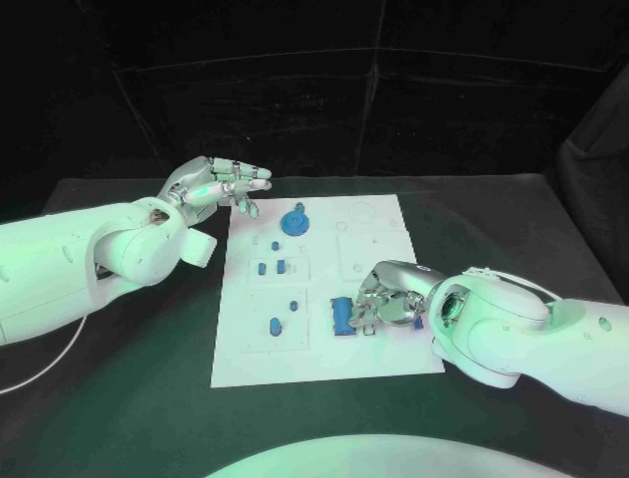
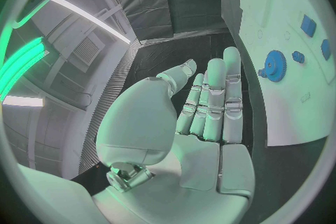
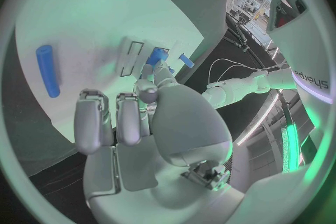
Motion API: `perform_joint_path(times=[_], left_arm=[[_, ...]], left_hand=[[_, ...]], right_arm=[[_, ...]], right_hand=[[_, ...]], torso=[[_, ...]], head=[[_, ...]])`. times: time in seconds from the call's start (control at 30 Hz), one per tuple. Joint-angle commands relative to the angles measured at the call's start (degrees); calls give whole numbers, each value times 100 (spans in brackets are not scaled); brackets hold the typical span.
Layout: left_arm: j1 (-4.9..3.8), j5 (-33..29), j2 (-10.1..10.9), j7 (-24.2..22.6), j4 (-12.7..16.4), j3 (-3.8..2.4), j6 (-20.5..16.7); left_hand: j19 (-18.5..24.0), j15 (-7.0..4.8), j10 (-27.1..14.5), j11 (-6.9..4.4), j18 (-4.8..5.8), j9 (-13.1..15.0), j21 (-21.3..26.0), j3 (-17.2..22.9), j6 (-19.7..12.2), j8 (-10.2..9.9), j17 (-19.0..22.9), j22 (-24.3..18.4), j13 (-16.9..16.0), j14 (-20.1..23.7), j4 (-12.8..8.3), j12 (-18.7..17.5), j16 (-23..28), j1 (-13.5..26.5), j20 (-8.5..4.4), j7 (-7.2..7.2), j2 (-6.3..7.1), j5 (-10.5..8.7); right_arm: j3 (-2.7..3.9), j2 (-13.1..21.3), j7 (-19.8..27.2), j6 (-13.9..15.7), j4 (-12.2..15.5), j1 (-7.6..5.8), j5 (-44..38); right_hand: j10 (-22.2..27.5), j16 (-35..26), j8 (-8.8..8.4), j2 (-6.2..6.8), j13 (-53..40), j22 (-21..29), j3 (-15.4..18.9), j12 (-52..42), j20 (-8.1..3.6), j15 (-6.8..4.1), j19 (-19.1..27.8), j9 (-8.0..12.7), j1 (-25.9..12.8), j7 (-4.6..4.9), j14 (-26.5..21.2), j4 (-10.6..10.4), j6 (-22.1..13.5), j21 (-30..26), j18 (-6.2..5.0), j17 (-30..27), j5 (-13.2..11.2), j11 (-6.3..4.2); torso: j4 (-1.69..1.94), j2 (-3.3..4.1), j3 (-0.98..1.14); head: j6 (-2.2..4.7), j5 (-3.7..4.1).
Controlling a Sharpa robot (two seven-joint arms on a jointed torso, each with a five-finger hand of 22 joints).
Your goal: Assemble the parts on the task board
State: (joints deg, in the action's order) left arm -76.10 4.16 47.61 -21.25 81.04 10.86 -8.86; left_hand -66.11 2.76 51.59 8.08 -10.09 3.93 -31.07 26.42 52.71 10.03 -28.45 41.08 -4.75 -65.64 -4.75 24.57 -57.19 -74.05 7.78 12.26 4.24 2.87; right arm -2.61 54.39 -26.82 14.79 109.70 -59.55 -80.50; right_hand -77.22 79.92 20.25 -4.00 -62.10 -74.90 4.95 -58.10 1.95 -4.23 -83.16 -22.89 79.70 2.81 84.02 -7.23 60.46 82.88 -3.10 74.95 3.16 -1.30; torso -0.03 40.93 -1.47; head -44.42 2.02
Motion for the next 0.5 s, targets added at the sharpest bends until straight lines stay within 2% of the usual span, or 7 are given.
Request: perform_joint_path(times=[0.03, 0.23, 0.33, 0.37, 0.5], left_arm=[[-10, -15, 7, -2, 13, -5, 67], [-10, -15, 12, 2, 14, -5, 70], [-10, -15, 13, 2, 14, -5, 70], [-10, -15, 15, 2, 14, -5, 70], [-10, -15, 15, 1, 9, -5, 70]], left_hand=[[-12, -4, -54, 1, -36, 0, 35, -35, -43, 20, 6, -7, 9, 43, -4, 12, 26, -1, 36, 11, -40, 19], [-12, -4, -54, 1, -36, 0, 35, -35, -43, 20, 6, -7, 9, 43, -4, 12, 26, -1, 36, 11, -40, 19], [-12, -4, -54, 1, -36, 0, 35, -35, -43, 20, 6, -7, 9, 43, -4, 12, 26, -1, 36, 11, -40, 19], [-12, -4, -54, 1, -36, 0, 35, -35, -43, 20, 6, -7, 9, 43, -4, 12, 26, -1, 36, 11, -40, 19], [-12, -4, -54, 1, -36, 0, 35, -35, -43, 20, 6, -7, 9, 43, -4, 12, 26, -1, 36, 11, -40, 19]], right_arm=[[2, 12, -21, -312, 9, -8, -40], [2, 11, 8, -362, 14, -8, -39], [2, 18, 23, -211, 14, -8, -63], [2, 35, 80, -67, 25, -8, -75], [2, 83, 247, 69, 69, -8, 2]], right_hand=[[-31, 27, -37, 49, 10, -663, 19, 16, -7, -51, -27, 5, 32, 16, 319, 48, 39, 29, 71, 56, -24, 3], [-27, 13, -68, 164, 24, -646, 98, 57, -2, -38, -11, 12, -64, 37, 313, 70, 53, 13, 67, 41, -21, 21], [-21, 6, -80, 188, 38, -637, 126, 84, 2, -33, -2, 13, -115, 45, 311, 65, 58, 4, 64, 34, -20, 28], [-23, 2, -88, 193, 36, -636, 138, 87, 5, -30, -1, 15, -145, 48, 310, 59, 59, 3, 64, 29, -12, 31], [-34, 3, -108, 242, 24, -640, 207, 89, 15, -18, -3, 15, -281, 61, 311, 20, 66, 4, 65, 36, 18, 44]], torso=[[-5, -5, -1], [0, -4, 0], [-1, -4, -4], [-5, -10, -5], [-6, -6, 6]], head=[[-6, 5], [-13, 12], [-7, 21], [-8, 24], [0, 7]])
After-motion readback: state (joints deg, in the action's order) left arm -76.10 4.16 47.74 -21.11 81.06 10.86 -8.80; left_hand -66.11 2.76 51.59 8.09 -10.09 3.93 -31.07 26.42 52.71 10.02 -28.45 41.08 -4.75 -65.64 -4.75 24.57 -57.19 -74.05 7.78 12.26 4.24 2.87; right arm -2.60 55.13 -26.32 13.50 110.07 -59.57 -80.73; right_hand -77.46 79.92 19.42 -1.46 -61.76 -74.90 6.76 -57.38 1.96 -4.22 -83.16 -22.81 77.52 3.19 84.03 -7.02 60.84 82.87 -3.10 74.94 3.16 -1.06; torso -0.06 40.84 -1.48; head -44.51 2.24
